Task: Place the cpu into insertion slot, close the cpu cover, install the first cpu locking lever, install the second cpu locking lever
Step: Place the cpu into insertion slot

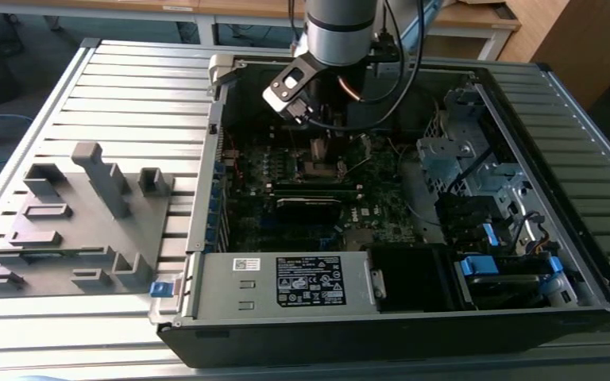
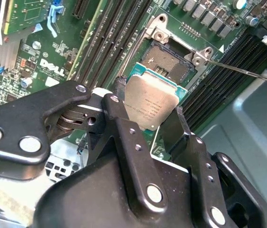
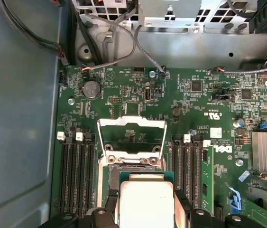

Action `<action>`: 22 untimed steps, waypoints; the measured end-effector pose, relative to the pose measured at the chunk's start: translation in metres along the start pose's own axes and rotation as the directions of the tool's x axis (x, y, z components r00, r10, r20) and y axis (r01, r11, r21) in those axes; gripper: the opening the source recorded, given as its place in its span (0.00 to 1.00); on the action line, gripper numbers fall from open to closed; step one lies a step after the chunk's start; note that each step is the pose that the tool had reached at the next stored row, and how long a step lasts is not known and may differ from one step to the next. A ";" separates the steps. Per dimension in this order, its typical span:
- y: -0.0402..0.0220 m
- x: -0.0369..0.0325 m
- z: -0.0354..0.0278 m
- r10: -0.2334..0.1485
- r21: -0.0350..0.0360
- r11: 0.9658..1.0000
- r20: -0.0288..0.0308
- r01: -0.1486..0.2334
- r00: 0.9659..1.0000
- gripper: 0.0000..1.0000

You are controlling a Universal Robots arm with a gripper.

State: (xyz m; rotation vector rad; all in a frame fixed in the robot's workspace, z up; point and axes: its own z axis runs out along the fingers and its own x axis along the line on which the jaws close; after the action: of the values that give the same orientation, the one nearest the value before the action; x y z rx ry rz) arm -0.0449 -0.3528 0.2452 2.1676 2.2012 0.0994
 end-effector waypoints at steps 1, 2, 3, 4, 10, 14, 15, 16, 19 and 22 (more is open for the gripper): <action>-0.0003 0.0006 0.0002 0.000 0.000 1.000 0.000 0.000 1.000 0.54; -0.0006 0.0010 0.0004 0.000 0.000 1.000 0.000 0.000 1.000 0.54; -0.0007 0.0015 0.0009 0.000 0.000 1.000 0.000 0.000 1.000 0.54; -0.0007 0.0018 0.0017 0.000 0.000 1.000 0.000 0.000 1.000 0.54; -0.0013 0.0022 0.0073 0.001 0.000 1.000 0.000 -0.001 1.000 0.54; -0.0026 0.0036 0.0087 0.001 0.000 1.000 0.000 -0.001 1.000 0.54; -0.0030 0.0044 0.0092 0.001 0.000 1.000 0.000 -0.001 1.000 0.54; -0.0034 0.0051 0.0098 0.001 0.000 1.000 0.000 -0.001 1.000 0.54; -0.0038 0.0068 0.0127 0.001 0.000 1.000 0.000 -0.001 1.000 0.54; -0.0038 0.0071 0.0135 0.001 0.000 1.000 0.000 -0.001 1.000 0.54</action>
State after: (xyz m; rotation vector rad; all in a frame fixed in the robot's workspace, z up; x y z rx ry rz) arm -0.0477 -0.3456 0.2315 2.1682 2.2006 0.0992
